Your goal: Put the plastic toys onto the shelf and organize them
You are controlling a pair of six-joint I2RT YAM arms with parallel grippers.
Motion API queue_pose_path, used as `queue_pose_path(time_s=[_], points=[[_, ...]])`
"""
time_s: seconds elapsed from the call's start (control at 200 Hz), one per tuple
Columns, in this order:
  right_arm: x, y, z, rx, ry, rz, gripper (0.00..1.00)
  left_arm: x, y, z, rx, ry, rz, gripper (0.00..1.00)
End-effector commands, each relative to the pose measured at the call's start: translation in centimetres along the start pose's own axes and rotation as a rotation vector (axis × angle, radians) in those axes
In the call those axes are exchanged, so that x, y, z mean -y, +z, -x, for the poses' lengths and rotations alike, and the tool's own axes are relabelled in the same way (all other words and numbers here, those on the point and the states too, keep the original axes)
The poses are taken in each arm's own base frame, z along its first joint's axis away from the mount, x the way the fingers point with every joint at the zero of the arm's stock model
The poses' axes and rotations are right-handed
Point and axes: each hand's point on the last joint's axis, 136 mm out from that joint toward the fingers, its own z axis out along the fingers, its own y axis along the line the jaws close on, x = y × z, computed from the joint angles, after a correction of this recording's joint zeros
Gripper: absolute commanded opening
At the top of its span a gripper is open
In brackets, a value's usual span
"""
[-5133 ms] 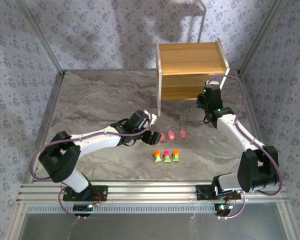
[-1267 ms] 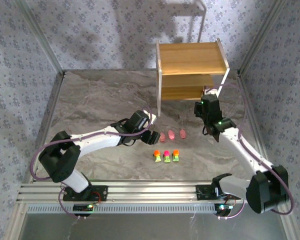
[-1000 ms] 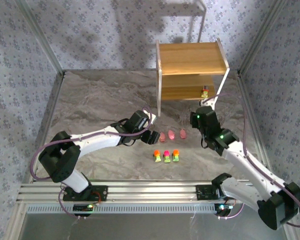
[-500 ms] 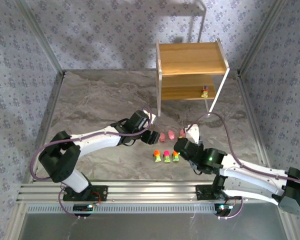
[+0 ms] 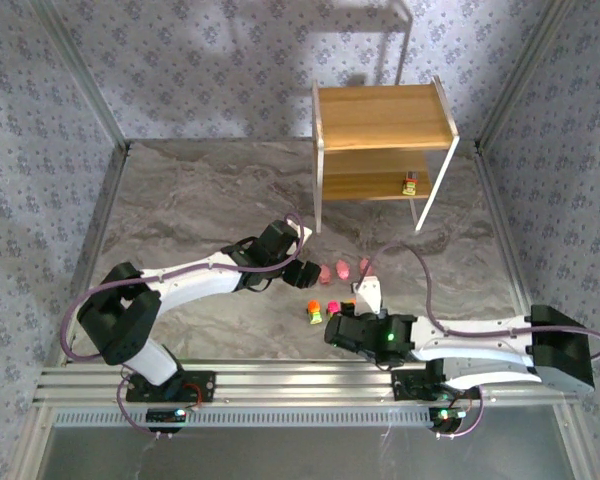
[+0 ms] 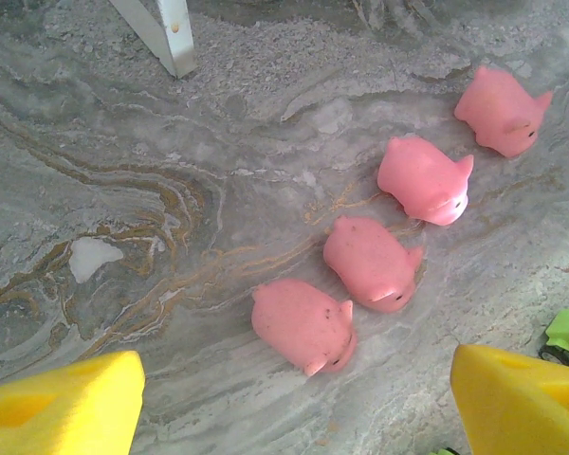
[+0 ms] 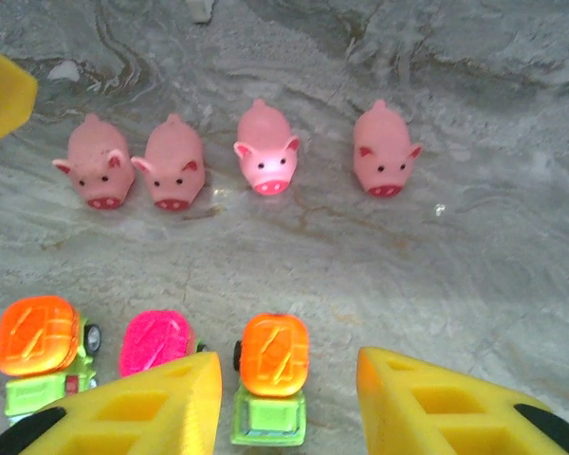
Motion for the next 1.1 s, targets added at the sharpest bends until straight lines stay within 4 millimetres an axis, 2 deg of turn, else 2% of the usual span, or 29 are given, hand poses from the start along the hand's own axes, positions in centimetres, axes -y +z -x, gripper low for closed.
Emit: queue_pose_path(time_s=[0.0,0.375,0.875,1.094], points=[[0.6,0.2,-0.9,0.013,0.065,-0.026,0.43,0.3,-0.4,0.9,0.027,0.001,-0.016,0.84],[0.4,0.8,-3.4,-0.019,0.109,-0.013,0.43,0.3,-0.6,1.1,0.039,0.001,-0.018,0.84],[-0.6,2.0,-4.8,-0.085,0.086,0.008,0.41,0.4,-0.8,1.2,0.042,0.0,-0.022,0.83],[0.1,2.6,-5.0,-0.11,0.076,-0.02,0.39,0.4,-0.8,1.1,0.04,0.001,-0.02,0.83]])
